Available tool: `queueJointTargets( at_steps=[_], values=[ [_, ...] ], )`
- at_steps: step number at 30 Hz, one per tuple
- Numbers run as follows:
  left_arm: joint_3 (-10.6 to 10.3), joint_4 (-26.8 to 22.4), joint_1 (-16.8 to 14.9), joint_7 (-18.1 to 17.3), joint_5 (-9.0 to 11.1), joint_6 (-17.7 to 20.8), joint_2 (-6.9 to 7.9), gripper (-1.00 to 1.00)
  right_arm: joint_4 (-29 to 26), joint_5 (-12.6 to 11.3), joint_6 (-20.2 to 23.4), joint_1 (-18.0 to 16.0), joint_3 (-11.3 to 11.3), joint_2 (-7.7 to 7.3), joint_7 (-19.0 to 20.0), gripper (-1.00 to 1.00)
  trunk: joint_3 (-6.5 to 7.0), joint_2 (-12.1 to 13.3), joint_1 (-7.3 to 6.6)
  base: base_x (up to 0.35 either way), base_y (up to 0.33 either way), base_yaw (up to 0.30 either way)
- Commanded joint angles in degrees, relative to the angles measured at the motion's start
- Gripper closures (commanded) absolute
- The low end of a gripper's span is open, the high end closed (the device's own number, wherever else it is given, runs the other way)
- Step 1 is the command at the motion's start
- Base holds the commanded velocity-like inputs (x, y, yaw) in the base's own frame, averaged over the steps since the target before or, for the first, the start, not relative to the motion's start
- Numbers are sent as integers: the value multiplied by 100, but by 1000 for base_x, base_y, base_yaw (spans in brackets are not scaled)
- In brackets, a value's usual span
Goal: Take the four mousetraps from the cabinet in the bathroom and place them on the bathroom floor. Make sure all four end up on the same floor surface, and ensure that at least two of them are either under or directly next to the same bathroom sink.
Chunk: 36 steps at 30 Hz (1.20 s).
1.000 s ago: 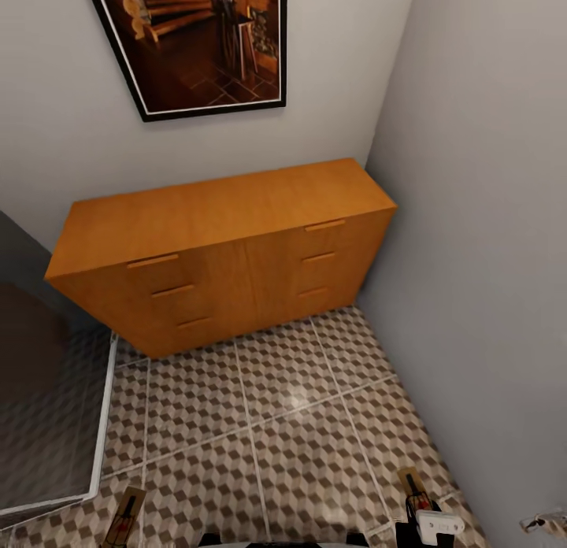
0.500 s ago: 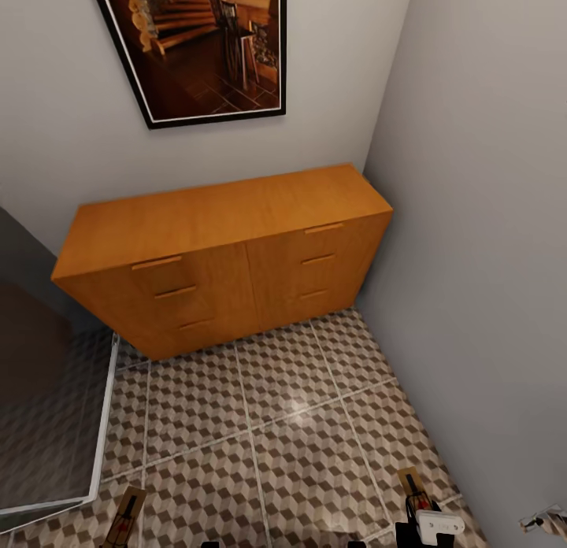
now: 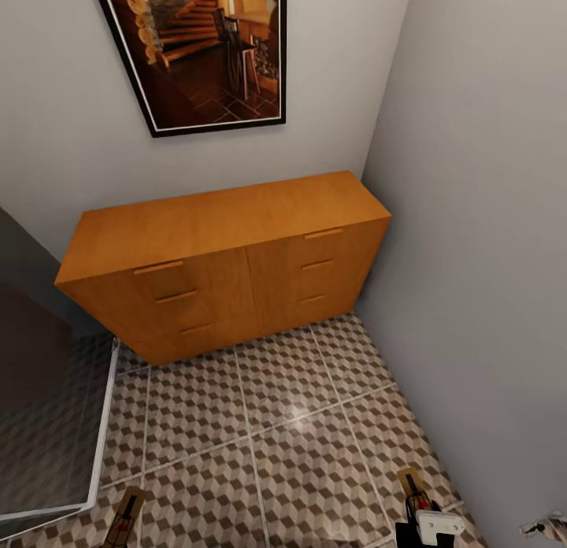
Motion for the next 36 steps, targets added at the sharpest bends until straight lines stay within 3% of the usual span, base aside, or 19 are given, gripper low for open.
queueJointTargets(
  at_steps=[1,36],
  values=[
    [-28,20,-7,-42,48,-22,-3,100,-3,-28,-12,-4,50,-6,-47,100,1,-9,3,0,0,0],
    [-32,19,-7,-42,48,-22,-3,100,25,-28,-12,-4,50,-5,-47,100,263,-9,3,0,0,0]
  ],
)
